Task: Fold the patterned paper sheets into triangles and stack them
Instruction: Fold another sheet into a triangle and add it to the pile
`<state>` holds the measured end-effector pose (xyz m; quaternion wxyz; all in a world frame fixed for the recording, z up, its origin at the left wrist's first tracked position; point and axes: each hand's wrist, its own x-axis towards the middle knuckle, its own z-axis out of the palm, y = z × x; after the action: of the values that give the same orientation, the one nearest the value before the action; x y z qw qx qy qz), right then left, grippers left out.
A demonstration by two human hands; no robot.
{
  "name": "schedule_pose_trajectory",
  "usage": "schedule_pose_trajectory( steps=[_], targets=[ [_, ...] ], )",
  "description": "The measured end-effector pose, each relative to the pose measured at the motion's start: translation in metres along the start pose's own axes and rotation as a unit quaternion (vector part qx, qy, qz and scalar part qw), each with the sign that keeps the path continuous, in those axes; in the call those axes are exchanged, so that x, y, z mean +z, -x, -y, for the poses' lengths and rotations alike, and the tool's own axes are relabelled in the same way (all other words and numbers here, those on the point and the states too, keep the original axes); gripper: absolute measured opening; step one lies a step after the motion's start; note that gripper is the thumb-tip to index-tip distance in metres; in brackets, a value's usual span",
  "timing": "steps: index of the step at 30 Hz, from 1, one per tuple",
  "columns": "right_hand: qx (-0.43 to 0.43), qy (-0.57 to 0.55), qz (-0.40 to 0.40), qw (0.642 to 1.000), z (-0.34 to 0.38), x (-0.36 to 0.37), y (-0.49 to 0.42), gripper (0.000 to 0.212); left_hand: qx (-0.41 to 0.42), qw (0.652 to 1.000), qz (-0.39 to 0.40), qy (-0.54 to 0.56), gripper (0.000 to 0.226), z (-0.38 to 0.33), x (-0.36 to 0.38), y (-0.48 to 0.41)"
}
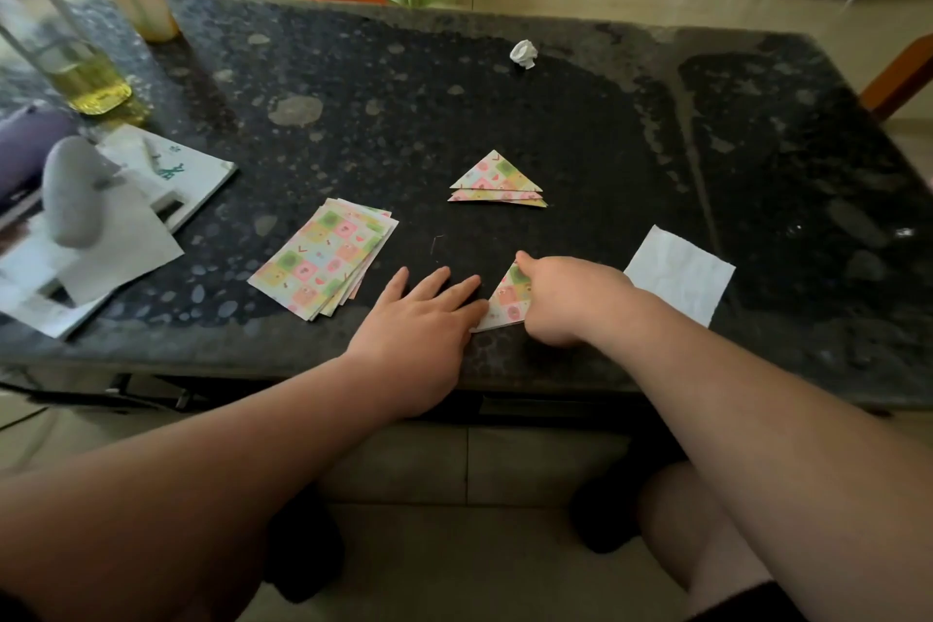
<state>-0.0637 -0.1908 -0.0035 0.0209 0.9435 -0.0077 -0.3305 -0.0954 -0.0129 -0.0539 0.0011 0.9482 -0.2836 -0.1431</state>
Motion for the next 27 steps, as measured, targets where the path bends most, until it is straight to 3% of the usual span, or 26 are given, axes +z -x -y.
schedule_pose_trajectory(
  steps=[17,20,23,27],
  targets=[
    [0.004,-0.004,-0.003,1.0,0.004,0.001,-0.001,0.091,0.049,0.996,0.045,-0.051,0.055,0.011,-0.007,0.029],
    [-0.002,-0.008,-0.003,1.0,0.001,0.003,-0.005,0.091,0.058,0.998,0.004,-0.036,0.041,0.011,-0.013,0.029],
    [-0.01,-0.044,0.011,0.999,-0.003,0.002,-0.009,0.091,-0.008,0.997,-0.044,0.056,0.028,0.005,-0.022,0.019],
    [-0.03,-0.111,0.028,0.993,-0.013,-0.002,-0.013,0.09,-0.147,0.966,-0.031,0.209,0.032,0.003,-0.034,-0.015]
  ],
)
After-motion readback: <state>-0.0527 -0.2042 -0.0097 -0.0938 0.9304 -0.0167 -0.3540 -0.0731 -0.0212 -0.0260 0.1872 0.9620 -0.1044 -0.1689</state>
